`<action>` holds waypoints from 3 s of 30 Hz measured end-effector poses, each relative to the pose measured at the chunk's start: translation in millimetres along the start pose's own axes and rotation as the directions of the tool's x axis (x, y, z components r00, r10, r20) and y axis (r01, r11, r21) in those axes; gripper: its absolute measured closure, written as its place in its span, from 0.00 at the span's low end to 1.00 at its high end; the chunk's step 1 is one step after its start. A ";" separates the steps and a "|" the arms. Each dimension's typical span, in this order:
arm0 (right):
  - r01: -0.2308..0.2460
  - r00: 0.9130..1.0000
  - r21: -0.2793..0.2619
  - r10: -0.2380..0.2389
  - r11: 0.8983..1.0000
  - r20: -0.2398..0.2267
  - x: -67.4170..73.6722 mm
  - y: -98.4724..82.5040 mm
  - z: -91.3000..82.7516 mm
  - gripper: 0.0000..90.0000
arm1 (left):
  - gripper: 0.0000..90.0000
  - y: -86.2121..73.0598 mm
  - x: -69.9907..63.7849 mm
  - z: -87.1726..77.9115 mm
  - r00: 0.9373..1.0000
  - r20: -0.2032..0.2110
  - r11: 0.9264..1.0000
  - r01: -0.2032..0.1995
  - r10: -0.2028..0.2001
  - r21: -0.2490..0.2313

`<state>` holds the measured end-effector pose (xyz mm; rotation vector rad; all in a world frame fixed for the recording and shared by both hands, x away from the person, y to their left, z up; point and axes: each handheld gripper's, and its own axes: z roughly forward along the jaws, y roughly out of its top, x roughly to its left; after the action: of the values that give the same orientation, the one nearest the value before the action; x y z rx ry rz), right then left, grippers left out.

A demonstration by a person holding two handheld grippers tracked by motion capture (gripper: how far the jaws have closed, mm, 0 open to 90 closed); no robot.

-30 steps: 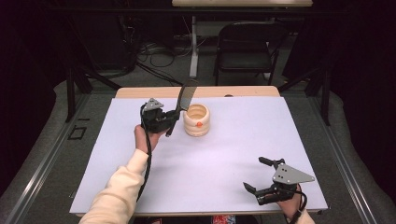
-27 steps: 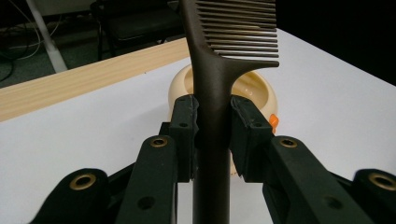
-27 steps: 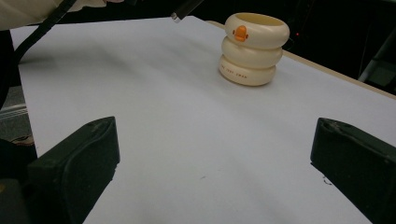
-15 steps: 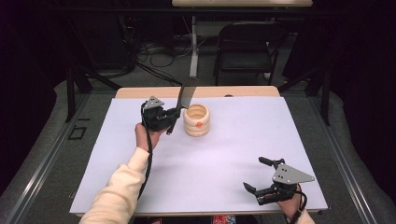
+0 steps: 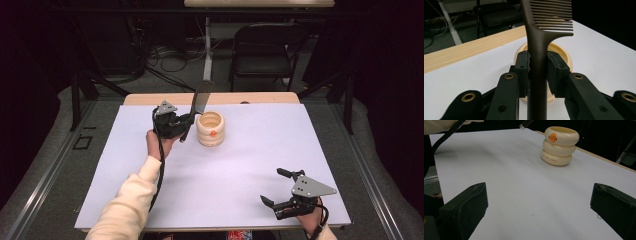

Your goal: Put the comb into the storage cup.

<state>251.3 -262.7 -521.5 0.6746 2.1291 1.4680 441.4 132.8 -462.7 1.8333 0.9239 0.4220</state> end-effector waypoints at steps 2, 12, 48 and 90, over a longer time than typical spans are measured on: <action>0.000 1.000 0.000 0.000 1.000 0.000 0.0 0.0 0.0 0.01 | 0.80 0.9 -0.1 0.5 1.000 0.004 1.000 0.001 -0.001 -0.003; -0.003 1.000 0.000 0.003 1.000 -0.001 0.1 -0.1 0.2 0.01 | 0.80 4.6 -1.6 3.6 1.000 0.006 1.000 -0.003 0.003 -0.012; -0.004 1.000 -0.002 0.004 1.000 0.001 -0.2 -0.2 0.0 0.01 | 0.80 15.2 -10.3 18.4 1.000 0.004 0.998 -0.026 0.027 -0.065; -0.002 1.000 -0.002 0.002 1.000 0.000 -0.4 -0.3 -0.2 0.01 | 0.80 36.2 -20.9 35.7 0.999 0.012 0.989 -0.029 0.031 -0.144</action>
<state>251.5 -263.2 -521.7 0.6761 2.1271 1.4714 465.6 87.2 -443.7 1.7184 0.8356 0.4812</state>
